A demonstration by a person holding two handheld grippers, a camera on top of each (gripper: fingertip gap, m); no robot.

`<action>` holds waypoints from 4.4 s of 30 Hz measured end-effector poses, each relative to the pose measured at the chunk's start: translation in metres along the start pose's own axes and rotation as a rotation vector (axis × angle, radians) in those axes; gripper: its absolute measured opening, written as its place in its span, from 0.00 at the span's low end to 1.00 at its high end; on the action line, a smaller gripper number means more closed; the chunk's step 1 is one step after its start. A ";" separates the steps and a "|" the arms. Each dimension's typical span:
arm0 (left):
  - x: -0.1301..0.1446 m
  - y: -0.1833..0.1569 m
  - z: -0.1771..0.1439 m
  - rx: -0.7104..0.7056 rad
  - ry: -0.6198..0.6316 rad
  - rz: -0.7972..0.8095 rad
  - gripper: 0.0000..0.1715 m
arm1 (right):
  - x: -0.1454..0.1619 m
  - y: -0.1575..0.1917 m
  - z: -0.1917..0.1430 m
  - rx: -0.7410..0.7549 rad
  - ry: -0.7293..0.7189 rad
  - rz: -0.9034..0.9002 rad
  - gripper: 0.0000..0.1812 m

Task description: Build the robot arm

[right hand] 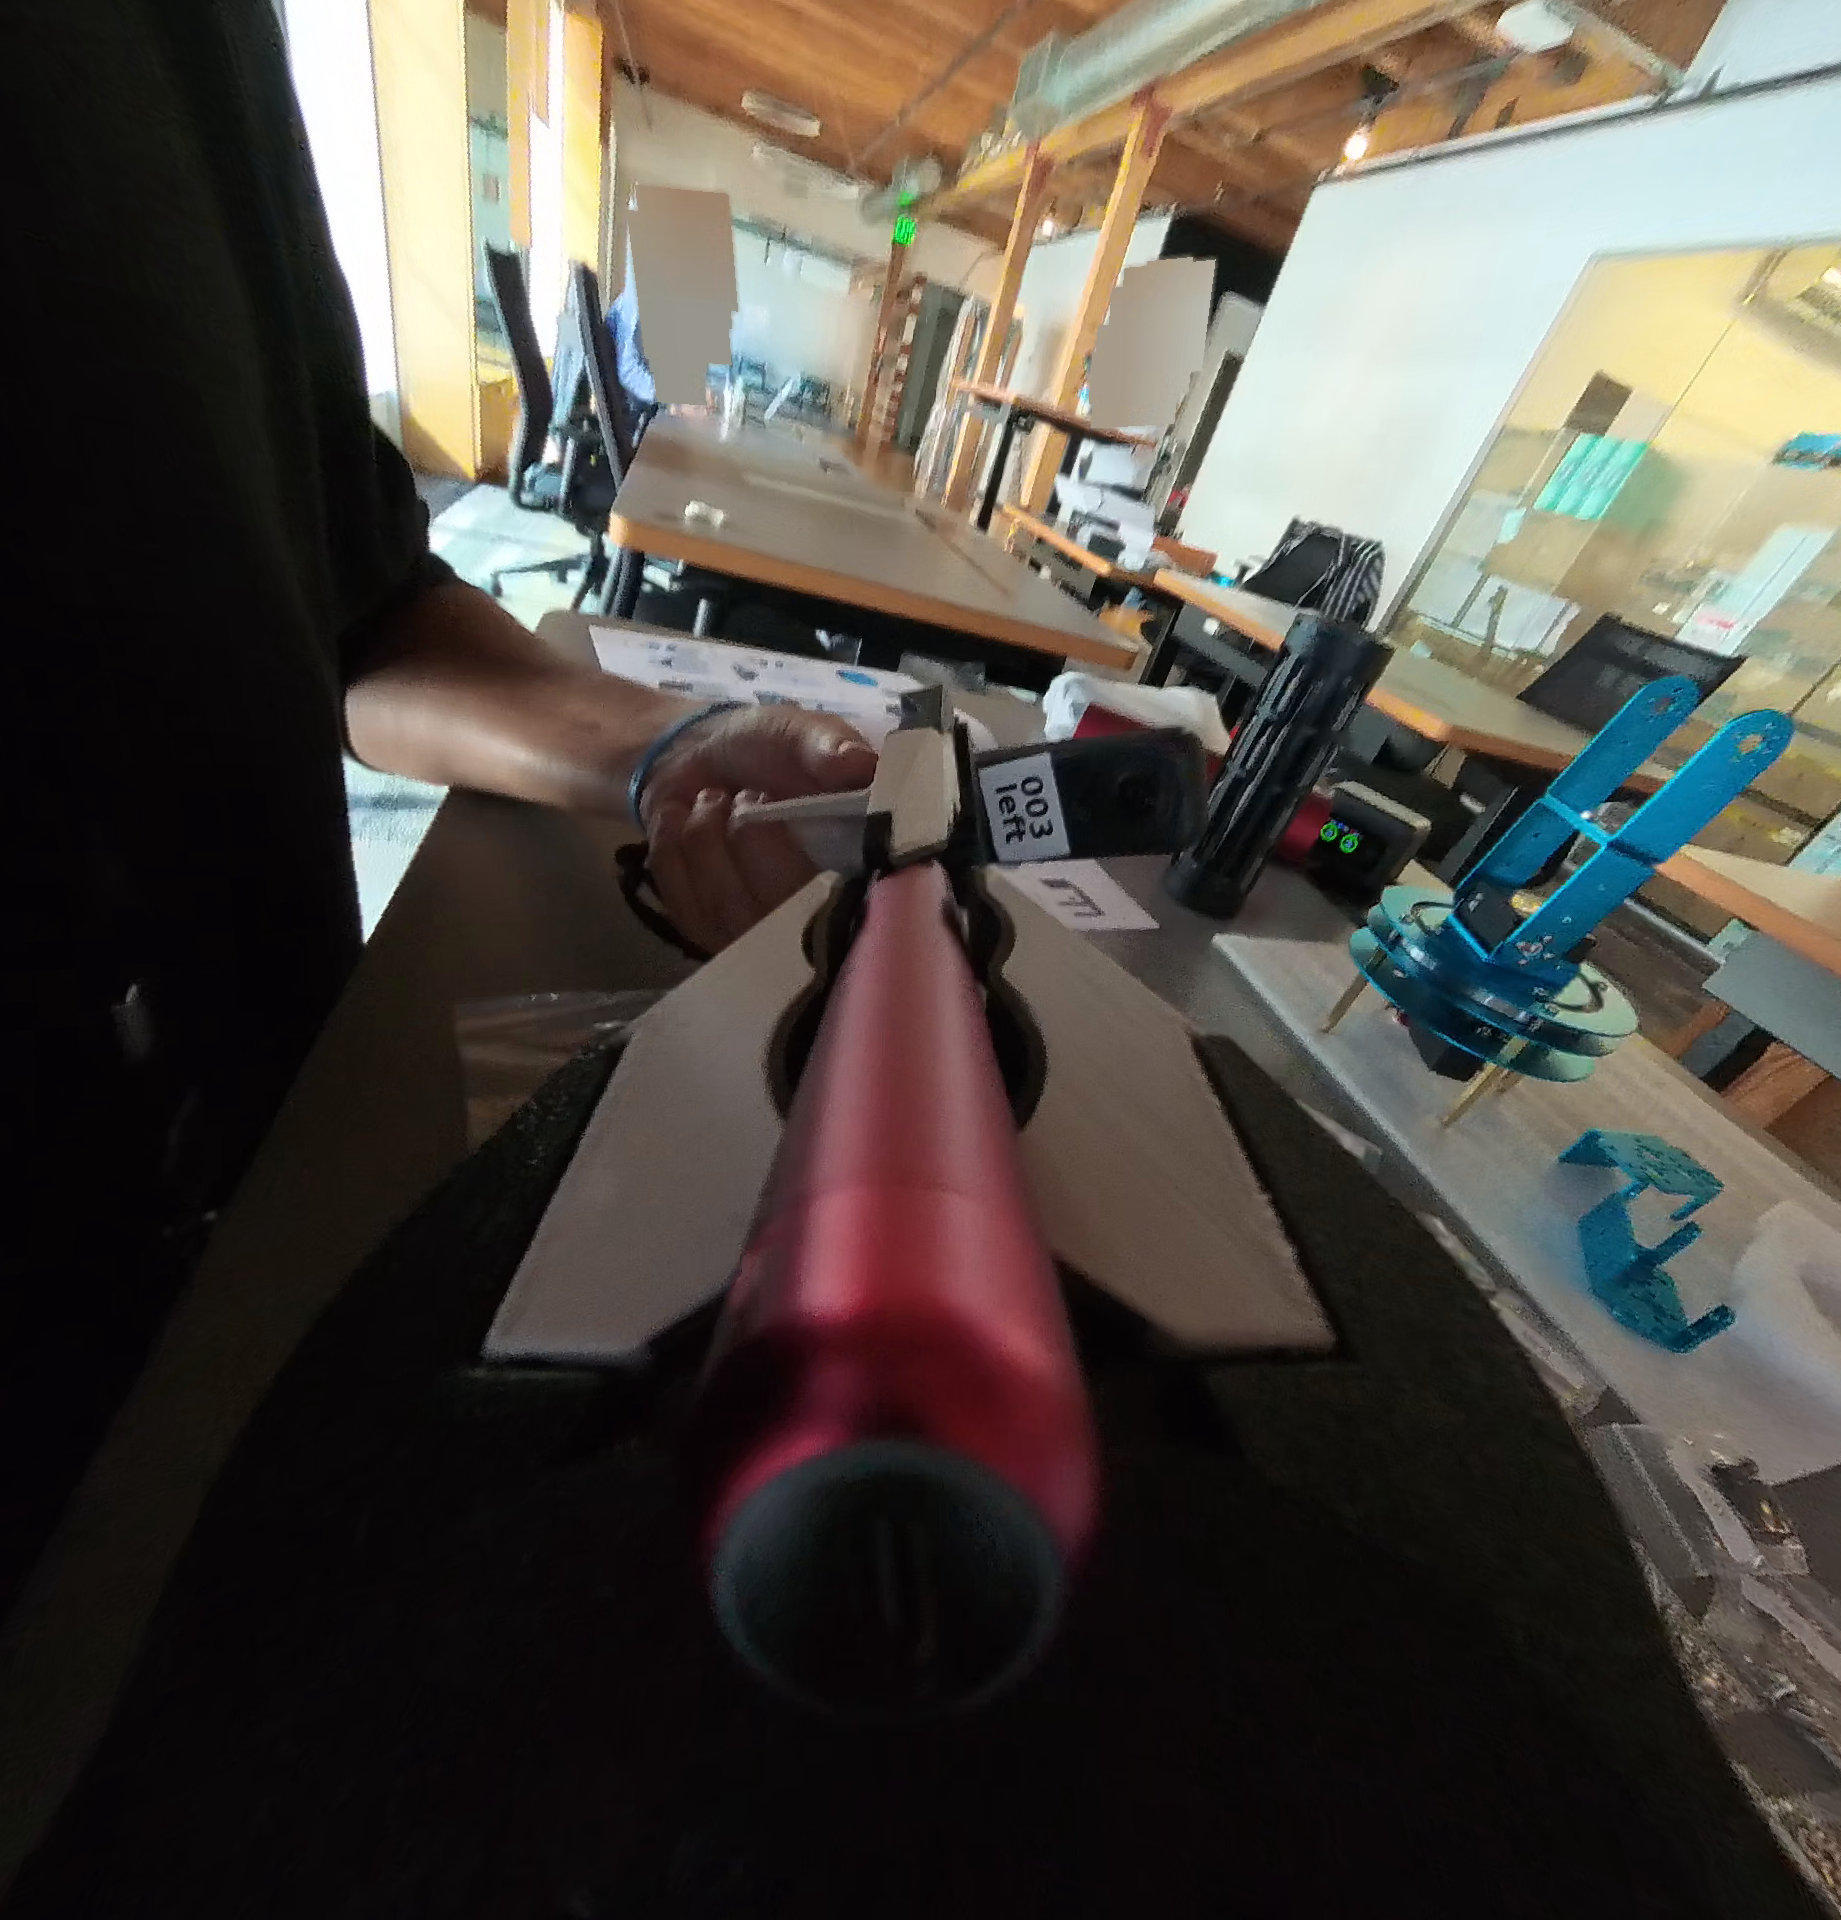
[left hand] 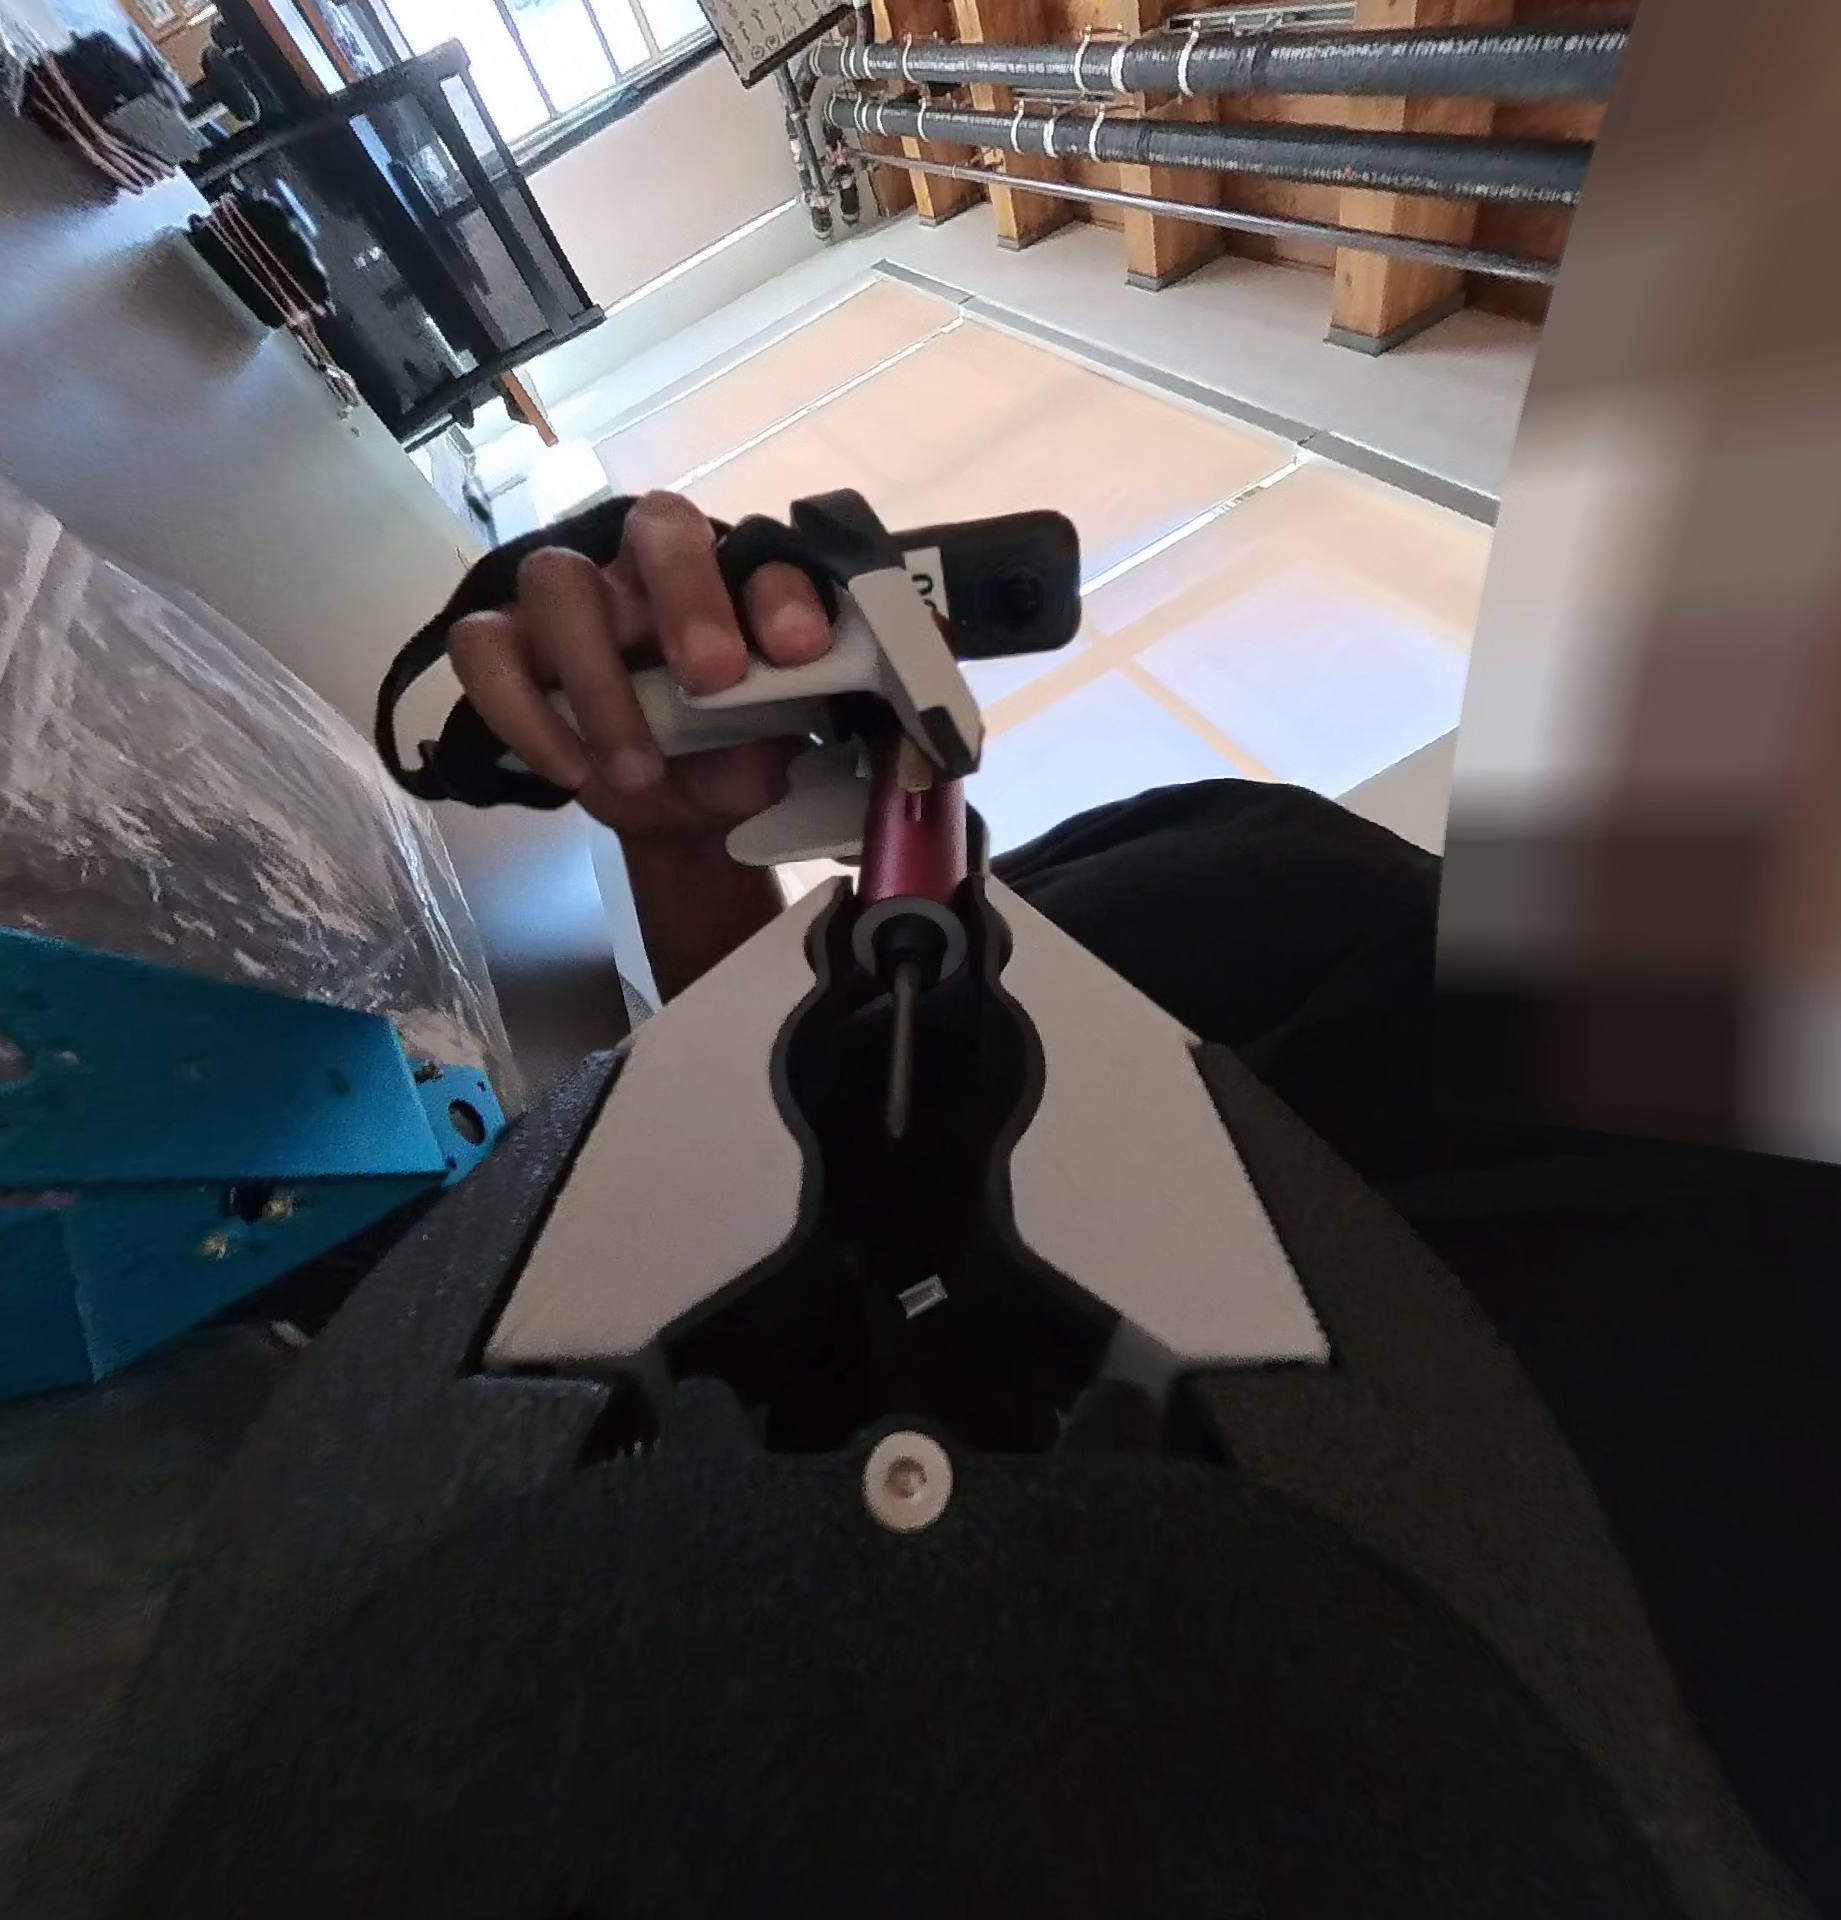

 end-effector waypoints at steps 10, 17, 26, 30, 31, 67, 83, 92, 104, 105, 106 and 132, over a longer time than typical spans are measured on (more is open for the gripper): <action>-0.001 -0.005 -0.004 -0.009 -0.008 0.002 0.12 | 0.003 0.000 0.015 -0.005 0.073 -0.043 0.12; -0.001 -0.005 -0.004 0.017 -0.016 -0.011 0.12 | -0.001 0.001 0.016 0.006 0.107 -0.037 0.12; -0.003 -0.005 -0.005 0.018 -0.017 -0.005 0.12 | -0.002 0.001 0.016 0.012 0.116 -0.038 0.12; -0.003 -0.005 -0.004 0.016 -0.023 0.023 0.12 | -0.002 0.000 0.016 0.020 0.115 -0.030 0.12; -0.004 -0.006 -0.004 0.004 -0.020 0.047 0.12 | -0.002 0.000 0.016 0.024 0.114 -0.029 0.12; 0.020 -0.009 -0.001 -0.787 0.572 1.026 0.46 | -0.033 -0.055 0.050 -0.531 0.814 -0.213 0.12; 0.024 0.000 -0.003 -0.827 0.611 1.029 0.44 | -0.028 -0.052 0.058 -0.550 0.841 -0.224 0.12; 0.024 0.001 -0.003 -0.825 0.607 1.031 0.44 | -0.033 -0.047 0.066 -0.585 0.886 -0.295 0.12; 0.027 0.004 -0.001 -0.829 0.628 1.068 0.46 | -0.038 -0.041 0.082 -0.687 0.925 -0.382 0.12; 0.028 0.004 0.000 -0.831 0.633 1.074 0.45 | -0.039 -0.039 0.083 -0.689 0.917 -0.391 0.12; 0.028 0.004 0.000 -0.833 0.634 1.076 0.45 | -0.039 -0.038 0.084 -0.683 0.917 -0.385 0.12; 0.068 0.011 0.034 -1.593 -0.053 0.637 0.21 | -0.044 -0.034 0.115 -0.733 1.024 -0.380 0.12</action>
Point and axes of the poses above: each gripper's, where its closed fingertips meet, z out along the fingers, x out of its underside, y = z × x across the jaws, the point moved 10 cm from there along -z, back along the fingers, and after that the axes turned 9 degrees about x, right-handed, at the moved point
